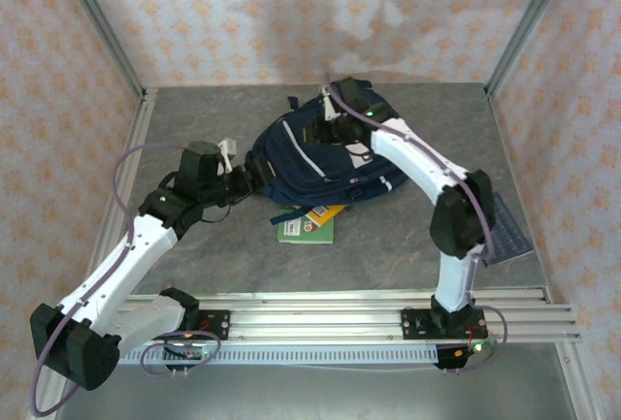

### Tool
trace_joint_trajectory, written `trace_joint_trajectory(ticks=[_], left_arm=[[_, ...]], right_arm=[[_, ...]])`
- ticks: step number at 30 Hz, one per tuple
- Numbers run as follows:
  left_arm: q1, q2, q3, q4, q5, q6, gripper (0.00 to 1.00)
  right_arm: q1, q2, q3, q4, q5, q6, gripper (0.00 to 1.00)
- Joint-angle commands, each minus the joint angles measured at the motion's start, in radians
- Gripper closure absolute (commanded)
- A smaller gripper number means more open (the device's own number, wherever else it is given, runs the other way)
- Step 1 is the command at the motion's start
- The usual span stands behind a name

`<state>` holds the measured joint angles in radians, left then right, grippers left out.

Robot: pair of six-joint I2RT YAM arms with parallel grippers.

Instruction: Pack books, pencil case, and school supplies into a backpack

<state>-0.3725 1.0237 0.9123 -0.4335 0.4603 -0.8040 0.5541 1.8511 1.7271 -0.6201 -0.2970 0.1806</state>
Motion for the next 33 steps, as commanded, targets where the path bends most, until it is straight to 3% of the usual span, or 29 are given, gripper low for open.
trace_joint_trajectory(ticks=[1,4,7,9,13,17,21,25,33], left_arm=[[-0.057,-0.016,0.000,-0.027,-0.072,0.048,0.30],[-0.133,-0.020,-0.001,-0.035,-0.130,0.063,0.31],[-0.210,-0.021,-0.019,-0.011,-0.174,0.057,0.31],[-0.242,-0.011,-0.030,0.012,-0.183,0.048,0.31],[-0.298,0.030,-0.029,0.046,-0.192,0.045,0.31],[-0.337,0.070,-0.011,0.061,-0.195,0.049,0.31],[-0.359,0.086,0.003,0.056,-0.186,0.056,0.32],[-0.364,0.081,0.005,0.039,-0.183,0.061,0.32],[-0.365,0.091,0.016,0.016,-0.177,0.063,0.31]], right_arm=[[-0.014,-0.187,-0.095,-0.017,0.232,0.092,0.46],[-0.031,-0.366,-0.302,0.066,0.371,0.194,0.44],[-0.120,-0.516,-0.475,0.069,0.476,0.275,0.34],[-0.241,-0.581,-0.576,0.043,0.501,0.352,0.27],[-0.541,-0.630,-0.755,0.026,0.432,0.485,0.26],[-0.738,-0.586,-0.862,0.066,0.429,0.541,0.20],[-0.830,-0.502,-0.884,0.119,0.419,0.554,0.15],[-0.933,-0.381,-0.891,0.228,0.234,0.554,0.15],[-0.957,-0.170,-0.838,0.289,0.044,0.581,0.14]])
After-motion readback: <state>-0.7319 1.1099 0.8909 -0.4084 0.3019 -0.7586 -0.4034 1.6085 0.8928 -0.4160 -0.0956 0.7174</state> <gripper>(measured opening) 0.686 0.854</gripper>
